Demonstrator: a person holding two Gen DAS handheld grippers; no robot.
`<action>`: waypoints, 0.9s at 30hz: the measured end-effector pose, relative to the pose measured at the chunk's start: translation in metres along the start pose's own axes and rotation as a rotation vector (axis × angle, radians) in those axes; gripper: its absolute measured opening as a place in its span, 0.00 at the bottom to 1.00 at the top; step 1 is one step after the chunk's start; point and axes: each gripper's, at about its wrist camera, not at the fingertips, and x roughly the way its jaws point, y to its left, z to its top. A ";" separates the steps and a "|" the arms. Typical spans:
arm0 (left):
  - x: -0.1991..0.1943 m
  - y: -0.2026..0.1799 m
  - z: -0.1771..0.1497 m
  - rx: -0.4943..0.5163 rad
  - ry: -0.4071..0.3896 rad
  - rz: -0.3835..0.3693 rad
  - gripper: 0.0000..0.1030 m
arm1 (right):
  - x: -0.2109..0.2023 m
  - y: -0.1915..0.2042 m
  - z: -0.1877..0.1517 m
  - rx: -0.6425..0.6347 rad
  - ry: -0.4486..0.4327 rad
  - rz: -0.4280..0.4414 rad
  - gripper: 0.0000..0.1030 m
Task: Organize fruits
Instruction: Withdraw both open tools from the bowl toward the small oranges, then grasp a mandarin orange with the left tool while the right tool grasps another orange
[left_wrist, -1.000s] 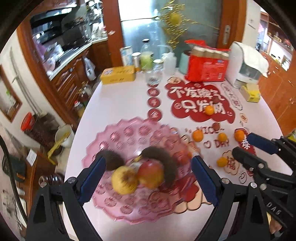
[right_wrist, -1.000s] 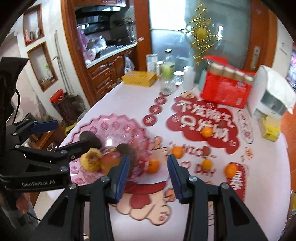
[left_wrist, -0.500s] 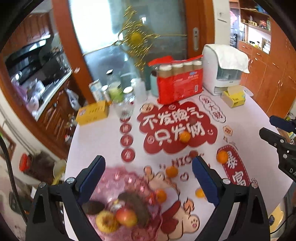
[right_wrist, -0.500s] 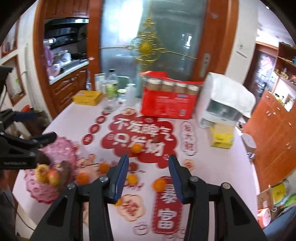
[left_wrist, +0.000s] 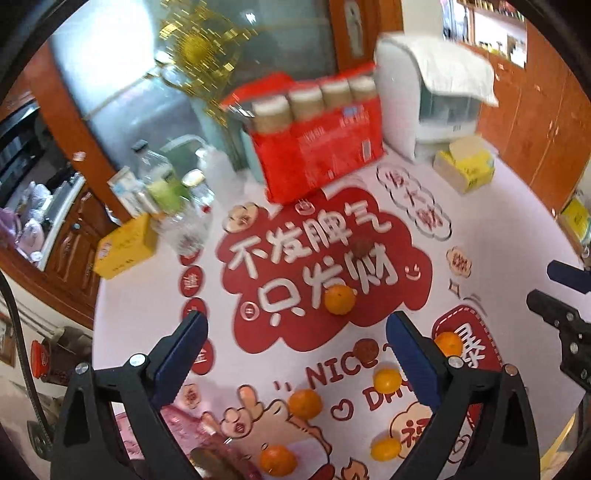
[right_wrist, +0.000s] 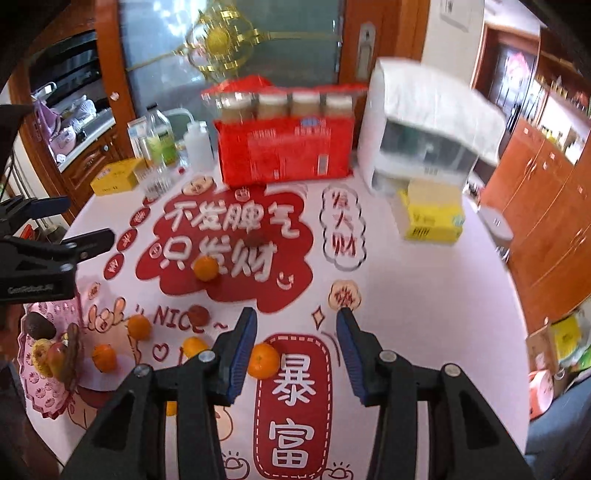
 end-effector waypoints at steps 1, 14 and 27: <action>0.016 -0.006 0.000 0.014 0.023 0.007 0.94 | 0.009 -0.001 -0.003 0.005 0.019 0.009 0.44; 0.127 -0.015 -0.007 -0.078 0.165 -0.088 0.94 | 0.102 0.006 -0.046 0.064 0.222 0.136 0.44; 0.178 -0.031 -0.007 -0.124 0.177 -0.095 0.73 | 0.126 0.014 -0.050 0.083 0.225 0.211 0.44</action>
